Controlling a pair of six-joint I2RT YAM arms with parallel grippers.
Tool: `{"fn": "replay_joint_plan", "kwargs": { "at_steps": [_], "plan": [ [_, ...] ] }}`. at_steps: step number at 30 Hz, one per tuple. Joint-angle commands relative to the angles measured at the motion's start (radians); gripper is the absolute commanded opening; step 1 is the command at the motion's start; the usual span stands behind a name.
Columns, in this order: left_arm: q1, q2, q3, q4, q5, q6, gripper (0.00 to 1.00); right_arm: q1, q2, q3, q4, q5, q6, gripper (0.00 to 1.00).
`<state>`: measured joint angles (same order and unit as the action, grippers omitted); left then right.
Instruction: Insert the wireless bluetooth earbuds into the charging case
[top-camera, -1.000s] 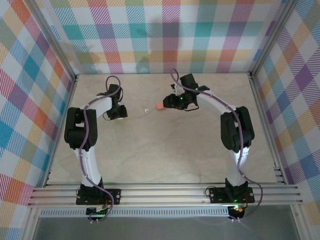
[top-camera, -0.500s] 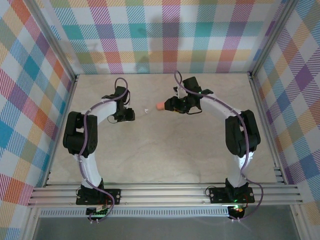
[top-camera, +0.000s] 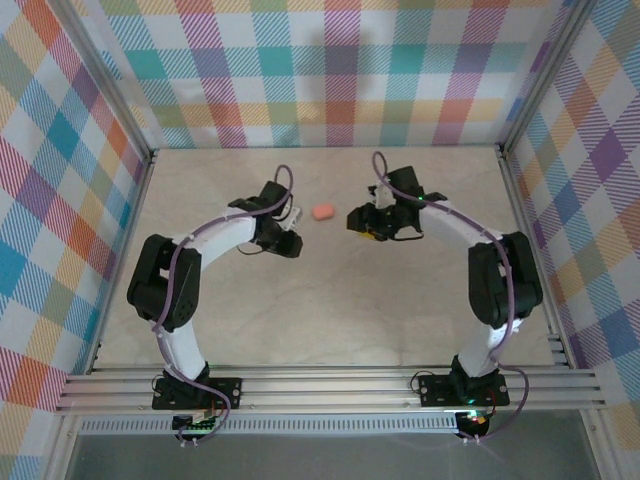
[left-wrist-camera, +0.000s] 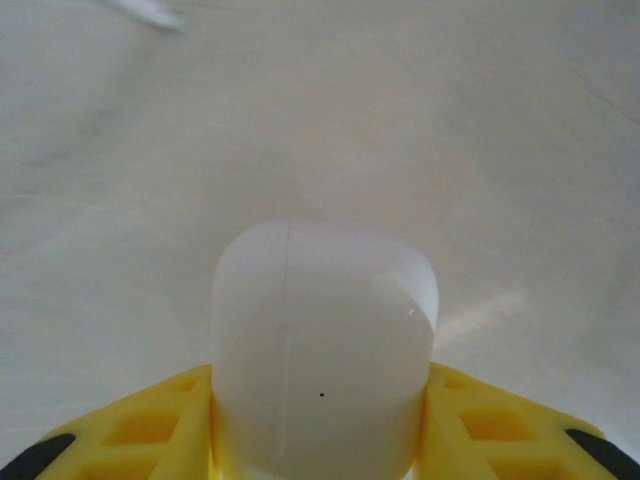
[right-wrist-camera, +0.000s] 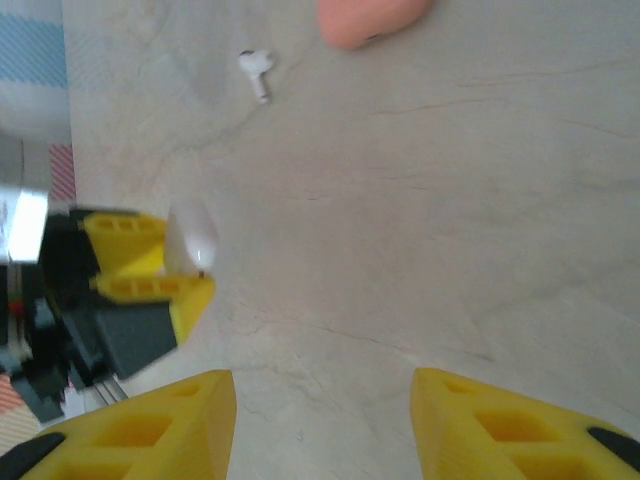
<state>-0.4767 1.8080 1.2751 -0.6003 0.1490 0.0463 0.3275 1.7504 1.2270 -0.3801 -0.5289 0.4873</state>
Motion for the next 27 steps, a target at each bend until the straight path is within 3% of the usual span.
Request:
{"fn": "replay_joint_plan", "kwargs": {
  "at_steps": [1,11,19,27],
  "plan": [
    [-0.071,-0.044,-0.041,-0.024,0.067,0.109,0.32,-0.067,-0.089,-0.061,0.022,-0.040,0.015,0.50],
    [-0.251,0.003,-0.077,-0.016,-0.071,0.264,0.34,-0.087,-0.152,-0.157,-0.110,-0.010,-0.087,0.51],
    [-0.263,0.039,-0.096,-0.007,-0.125,0.288,0.49,-0.087,-0.126,-0.137,-0.135,-0.006,-0.082,0.52],
    [-0.262,-0.024,-0.149,0.060,-0.175,0.280,0.67,-0.070,-0.088,-0.108,-0.156,0.002,-0.062,0.53]
  ]
}}
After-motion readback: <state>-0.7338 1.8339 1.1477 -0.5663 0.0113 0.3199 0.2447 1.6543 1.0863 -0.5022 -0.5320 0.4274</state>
